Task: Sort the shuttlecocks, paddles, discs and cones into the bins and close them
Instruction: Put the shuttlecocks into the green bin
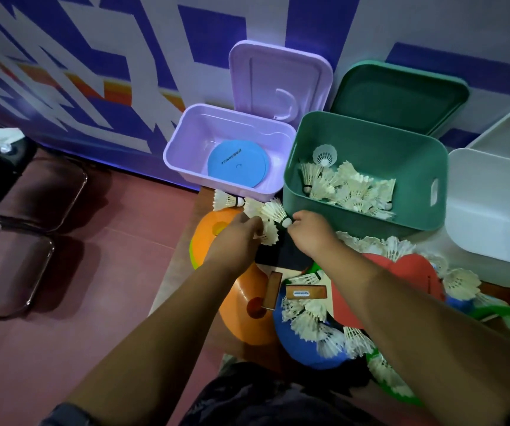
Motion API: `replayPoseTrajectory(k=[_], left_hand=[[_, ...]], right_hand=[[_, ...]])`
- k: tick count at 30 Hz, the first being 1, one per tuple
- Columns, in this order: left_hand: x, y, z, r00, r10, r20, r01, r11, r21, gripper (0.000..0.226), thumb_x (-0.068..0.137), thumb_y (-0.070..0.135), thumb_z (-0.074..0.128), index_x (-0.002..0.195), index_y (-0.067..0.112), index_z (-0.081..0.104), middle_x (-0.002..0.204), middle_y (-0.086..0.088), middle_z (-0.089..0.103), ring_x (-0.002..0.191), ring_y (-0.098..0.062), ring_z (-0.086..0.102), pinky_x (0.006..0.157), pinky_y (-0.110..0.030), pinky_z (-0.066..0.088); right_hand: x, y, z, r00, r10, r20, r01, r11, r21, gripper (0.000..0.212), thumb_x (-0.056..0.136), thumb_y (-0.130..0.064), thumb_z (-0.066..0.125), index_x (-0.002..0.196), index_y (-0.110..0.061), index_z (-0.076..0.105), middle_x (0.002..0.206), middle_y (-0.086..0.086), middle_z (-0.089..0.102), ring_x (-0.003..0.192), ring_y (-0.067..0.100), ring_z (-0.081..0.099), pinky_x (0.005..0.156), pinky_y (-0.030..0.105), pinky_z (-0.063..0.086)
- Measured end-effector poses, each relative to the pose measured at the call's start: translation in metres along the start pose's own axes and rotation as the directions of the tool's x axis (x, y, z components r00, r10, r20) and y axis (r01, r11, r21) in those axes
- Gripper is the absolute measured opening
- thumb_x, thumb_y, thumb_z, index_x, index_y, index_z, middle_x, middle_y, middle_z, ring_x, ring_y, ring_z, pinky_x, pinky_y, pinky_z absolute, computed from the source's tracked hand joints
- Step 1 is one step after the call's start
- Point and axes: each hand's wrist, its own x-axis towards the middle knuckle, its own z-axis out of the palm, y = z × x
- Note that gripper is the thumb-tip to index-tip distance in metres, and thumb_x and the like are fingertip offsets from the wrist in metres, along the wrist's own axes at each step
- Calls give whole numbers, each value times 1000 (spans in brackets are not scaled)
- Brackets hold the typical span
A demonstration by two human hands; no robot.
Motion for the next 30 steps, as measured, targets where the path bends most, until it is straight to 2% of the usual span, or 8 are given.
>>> replayPoseTrajectory(k=[5,9,15,19,22,24,27,30], left_hand=[[-18,-17,-9,994,-42,-103,28,990,-135,18,93,24,77,103,23,62,104,0,58,84,-21,61,70,-39,55],[-30,-26,-16,984,-89,-155,61,982,-177,17,93,27,79,101,23,64,102,6,60,84,-11,61,67,-26,49],[-35,-35,-26,970,-141,-197,93,967,-237,21,92,34,79,95,35,59,95,19,54,85,-6,62,71,-41,59],[-32,-31,-33,969,-173,-174,122,955,-270,18,92,49,71,95,44,55,98,19,60,87,-2,62,72,-45,60],[-26,-17,-42,954,-225,-197,131,906,-403,16,93,42,74,93,37,59,93,14,64,86,-7,63,73,-45,59],[-22,-3,-51,944,-242,-223,115,877,-467,16,93,38,76,91,33,61,90,12,66,84,-7,63,72,-40,56],[-14,21,-66,943,-249,-220,86,822,-562,17,94,47,74,91,35,61,88,10,70,80,-9,66,70,-38,54],[-3,51,-82,946,-224,-233,38,793,-608,21,94,51,72,92,32,61,84,7,70,72,-16,65,63,-39,56]], right_hand=[[11,-4,24,993,97,-62,-100,993,-59,30,99,-32,60,114,-7,70,111,19,72,102,40,68,75,34,48],[14,-7,29,976,147,-159,-163,982,-92,31,99,-39,61,115,-17,76,111,12,75,102,38,70,81,38,57],[9,-8,31,972,126,-201,-161,972,-172,29,99,-47,64,110,-24,77,106,8,76,99,35,71,74,35,52],[-4,-8,27,975,83,-206,-118,979,-166,32,97,-46,61,88,-18,72,81,6,70,81,34,69,63,31,48],[-21,-3,21,980,77,-183,-99,988,-119,34,94,-41,61,73,-13,62,70,7,63,72,34,65,56,30,42],[-32,0,14,984,68,-164,-80,994,-69,35,93,-37,63,69,-12,61,67,9,63,71,35,66,57,34,47],[-47,3,-1,986,40,-162,-37,999,23,26,91,-31,69,82,-6,73,77,15,72,75,35,70,66,40,57],[-58,3,-21,982,12,-191,6,995,97,17,88,-28,72,95,-13,75,85,8,75,80,27,71,68,35,55]])
